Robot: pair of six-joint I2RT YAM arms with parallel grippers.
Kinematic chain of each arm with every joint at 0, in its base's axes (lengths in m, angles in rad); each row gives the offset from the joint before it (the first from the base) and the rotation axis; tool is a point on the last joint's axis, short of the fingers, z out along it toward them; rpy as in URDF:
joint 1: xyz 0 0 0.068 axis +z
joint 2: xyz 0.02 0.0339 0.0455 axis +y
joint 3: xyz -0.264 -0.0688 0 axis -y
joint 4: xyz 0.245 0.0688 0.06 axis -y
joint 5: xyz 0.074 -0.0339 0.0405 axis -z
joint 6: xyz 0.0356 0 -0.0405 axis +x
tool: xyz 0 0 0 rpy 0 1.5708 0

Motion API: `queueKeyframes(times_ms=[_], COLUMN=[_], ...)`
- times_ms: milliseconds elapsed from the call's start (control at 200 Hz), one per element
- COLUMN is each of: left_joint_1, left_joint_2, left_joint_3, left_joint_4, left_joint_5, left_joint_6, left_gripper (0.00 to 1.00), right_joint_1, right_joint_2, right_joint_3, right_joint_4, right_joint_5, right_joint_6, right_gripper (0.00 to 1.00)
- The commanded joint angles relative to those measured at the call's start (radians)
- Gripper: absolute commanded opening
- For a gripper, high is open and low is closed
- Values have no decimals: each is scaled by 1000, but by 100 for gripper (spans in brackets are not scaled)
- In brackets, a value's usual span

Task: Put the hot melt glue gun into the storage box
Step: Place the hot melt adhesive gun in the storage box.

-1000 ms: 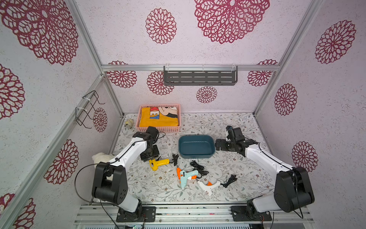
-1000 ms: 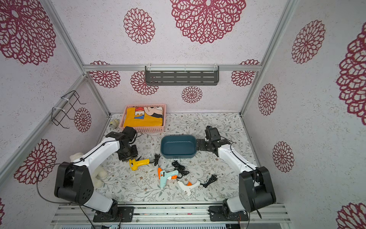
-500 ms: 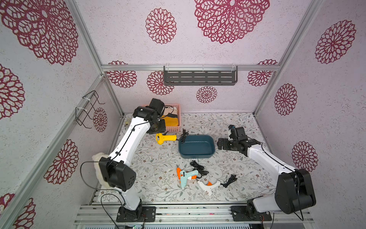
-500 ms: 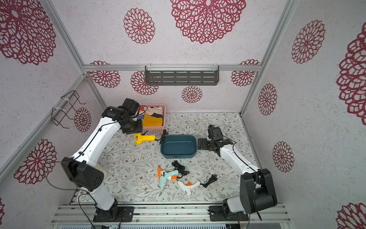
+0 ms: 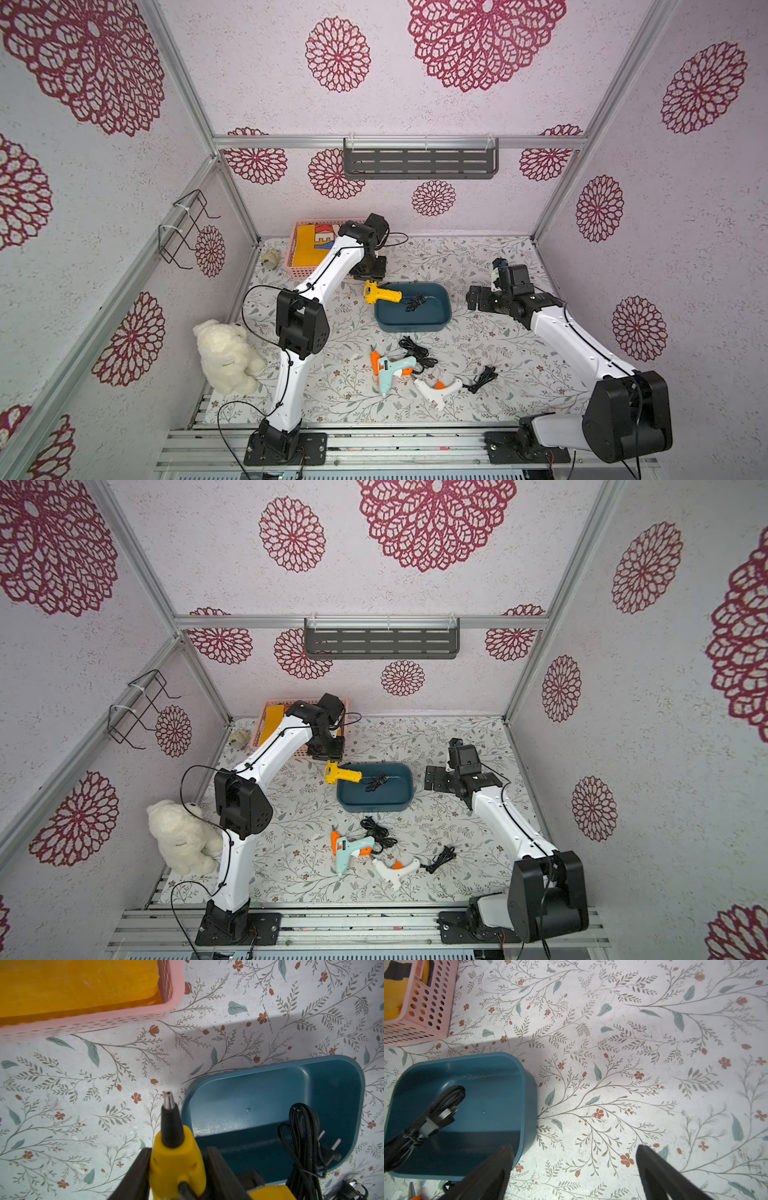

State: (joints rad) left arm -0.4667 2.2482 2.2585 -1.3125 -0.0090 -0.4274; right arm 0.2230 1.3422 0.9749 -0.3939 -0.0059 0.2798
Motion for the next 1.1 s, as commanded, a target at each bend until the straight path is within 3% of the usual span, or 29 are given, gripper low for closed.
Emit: queueKeyframes(times_ms=[0, 405, 936, 1096], left_joint_1=[-22, -89, -142, -141], left_joint_2=[16, 82, 110, 124], left_joint_3=[27, 24, -86, -100], left_joint_4=[53, 76, 81, 95], left_joint_5=[32, -11, -59, -79], left_joint_6=[-49, -194, -216, -208], left_gripper=[8, 6, 5, 13], right_joint_1=[-4, -5, -14, -15], right_joint_2=[-34, -45, -62, -60], right_joint_3=[-9, -49, -88, -95], right_joint_4=[3, 19, 32, 32], right_joint_5=[-16, -16, -23, -20], right_joint_6=[-16, -7, -4, 0], right_gripper=[99, 99, 99, 99])
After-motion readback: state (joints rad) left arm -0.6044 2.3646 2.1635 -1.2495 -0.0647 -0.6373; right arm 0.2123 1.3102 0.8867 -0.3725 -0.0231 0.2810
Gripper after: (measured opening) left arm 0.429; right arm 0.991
